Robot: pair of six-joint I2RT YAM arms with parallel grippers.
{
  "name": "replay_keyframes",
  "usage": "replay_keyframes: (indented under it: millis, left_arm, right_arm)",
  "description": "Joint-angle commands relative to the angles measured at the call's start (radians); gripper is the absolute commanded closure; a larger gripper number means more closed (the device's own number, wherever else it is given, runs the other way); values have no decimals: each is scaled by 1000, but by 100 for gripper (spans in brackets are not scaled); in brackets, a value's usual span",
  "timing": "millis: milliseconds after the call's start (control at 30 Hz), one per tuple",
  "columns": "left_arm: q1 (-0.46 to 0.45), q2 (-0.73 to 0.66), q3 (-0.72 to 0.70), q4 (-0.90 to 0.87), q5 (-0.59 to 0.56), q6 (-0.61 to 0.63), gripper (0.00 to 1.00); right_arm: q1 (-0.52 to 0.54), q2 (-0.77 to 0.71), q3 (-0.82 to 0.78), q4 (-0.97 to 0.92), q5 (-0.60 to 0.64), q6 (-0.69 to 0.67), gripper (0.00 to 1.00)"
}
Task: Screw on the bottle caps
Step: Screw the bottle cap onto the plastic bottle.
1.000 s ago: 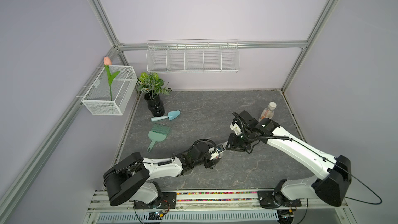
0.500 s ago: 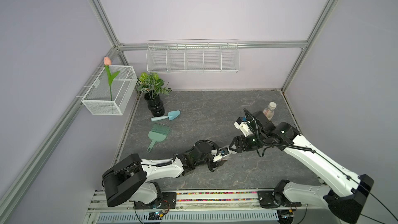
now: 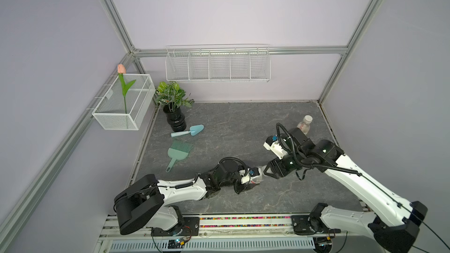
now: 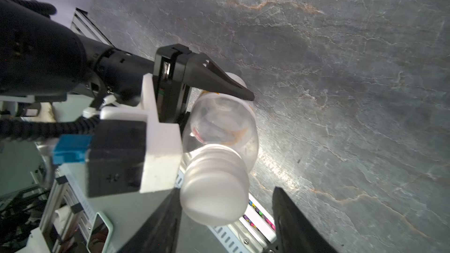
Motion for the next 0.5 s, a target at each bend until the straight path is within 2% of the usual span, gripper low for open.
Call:
replay_keyframes:
  millis: [0, 133, 267, 467]
  left_arm:
    - [4, -12, 28, 14, 30, 9, 51]
    - [4, -10, 33, 13, 27, 9, 51]
    - [4, -6, 36, 14, 7, 7, 51]
    - [4, -1, 37, 28, -42, -7, 51]
  right_arm:
    - [-2, -3, 3, 29, -7, 39, 47]
    - [-2, 21, 0, 58, -56, 87, 52]
    - [-2, 42, 6, 44, -39, 135, 56]
    - [1, 66, -10, 50, -10, 275, 61]
